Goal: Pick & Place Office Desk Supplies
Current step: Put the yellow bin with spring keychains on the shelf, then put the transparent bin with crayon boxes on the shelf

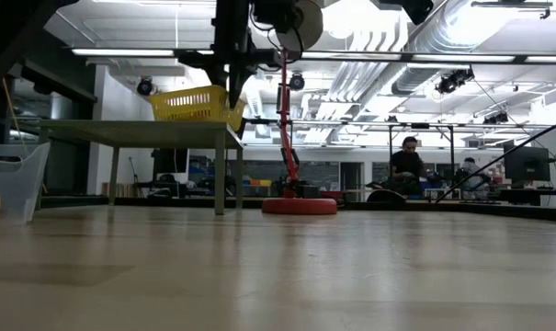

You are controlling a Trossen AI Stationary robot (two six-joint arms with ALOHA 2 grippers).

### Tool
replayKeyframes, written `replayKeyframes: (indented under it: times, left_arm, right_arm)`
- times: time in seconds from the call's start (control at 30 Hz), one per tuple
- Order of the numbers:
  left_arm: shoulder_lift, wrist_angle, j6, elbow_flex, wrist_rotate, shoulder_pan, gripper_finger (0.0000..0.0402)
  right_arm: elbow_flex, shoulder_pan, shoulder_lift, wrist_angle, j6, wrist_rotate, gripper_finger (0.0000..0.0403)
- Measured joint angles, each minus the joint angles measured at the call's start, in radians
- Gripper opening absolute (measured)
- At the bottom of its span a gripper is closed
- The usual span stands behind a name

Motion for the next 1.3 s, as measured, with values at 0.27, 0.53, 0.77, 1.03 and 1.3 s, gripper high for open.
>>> replayKeyframes:
  times: [0.27, 0.53, 0.77, 1.03, 1.3]
  left_arm:
    - [-0.084, 0.032, 0.006, 0.0, -0.018, -0.018, 0.0081]
    - [-0.118, 0.086, 0.022, 0.001, -0.054, -0.055, 0.0081]
    - [-0.118, 0.07, 0.086, 0.0, -0.01, -0.111, 0.0081]
    - [-0.118, -0.002, 0.175, -0.011, 0.073, -0.366, 0.0081]
    - [-0.118, -0.001, 0.067, -0.015, 0.067, -0.627, 0.0081]
  right_arm:
    - [0.0, 0.0, 0.0, 0.0, 0.0, 0.0, 0.0155]
    - [0.0, 0.0, 0.0, 0.0, 0.002, 0.0, 0.0155]
    - [0.0, 0.0, 0.0, -0.002, 0.003, 0.0, 0.0155]
    - [0.0, 0.0, 0.0, -0.03, 0.003, 0.0, 0.0155]
    - [0.0, 0.0, 0.0, -0.038, 0.003, 0.0, 0.0155]
